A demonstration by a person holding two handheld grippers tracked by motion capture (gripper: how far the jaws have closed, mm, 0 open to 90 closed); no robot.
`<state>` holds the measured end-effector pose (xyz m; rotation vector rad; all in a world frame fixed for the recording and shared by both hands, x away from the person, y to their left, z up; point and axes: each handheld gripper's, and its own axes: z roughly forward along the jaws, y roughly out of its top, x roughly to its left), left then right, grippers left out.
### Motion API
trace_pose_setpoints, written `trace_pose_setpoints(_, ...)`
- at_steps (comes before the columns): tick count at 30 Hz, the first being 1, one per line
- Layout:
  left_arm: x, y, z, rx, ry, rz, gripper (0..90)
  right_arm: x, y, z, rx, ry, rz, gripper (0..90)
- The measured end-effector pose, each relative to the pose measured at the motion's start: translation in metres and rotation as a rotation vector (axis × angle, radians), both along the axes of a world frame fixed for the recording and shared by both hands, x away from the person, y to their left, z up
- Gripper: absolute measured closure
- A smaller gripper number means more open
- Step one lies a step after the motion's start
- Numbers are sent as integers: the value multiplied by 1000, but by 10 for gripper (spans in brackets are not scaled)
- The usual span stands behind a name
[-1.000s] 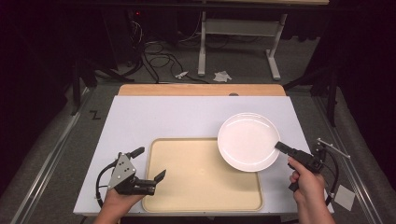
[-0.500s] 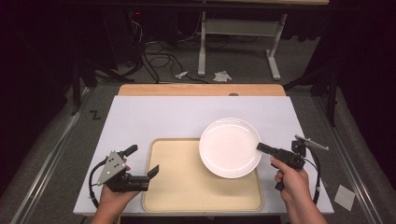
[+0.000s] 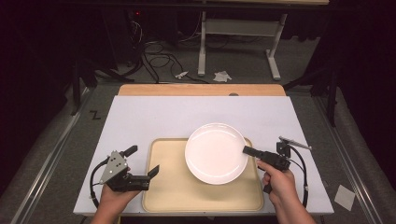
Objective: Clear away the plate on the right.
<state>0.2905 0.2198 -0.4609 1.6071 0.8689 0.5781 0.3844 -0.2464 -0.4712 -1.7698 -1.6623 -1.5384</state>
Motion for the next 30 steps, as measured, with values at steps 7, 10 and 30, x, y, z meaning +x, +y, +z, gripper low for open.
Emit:
trace_pose_setpoints(7, 0, 7, 4, 71, -14, 24, 6, -2, 9, -3, -15, 8, 23, 892)
trace_pose_setpoints(10, 0, 9, 5, 62, -14, 36, 6, -3, 14, -5, -28, 16, 42, 892)
trace_pose_setpoints(30, 1, 10, 2, 71, -14, 38, 6, -6, 34, -20, -92, 55, 100, 890)
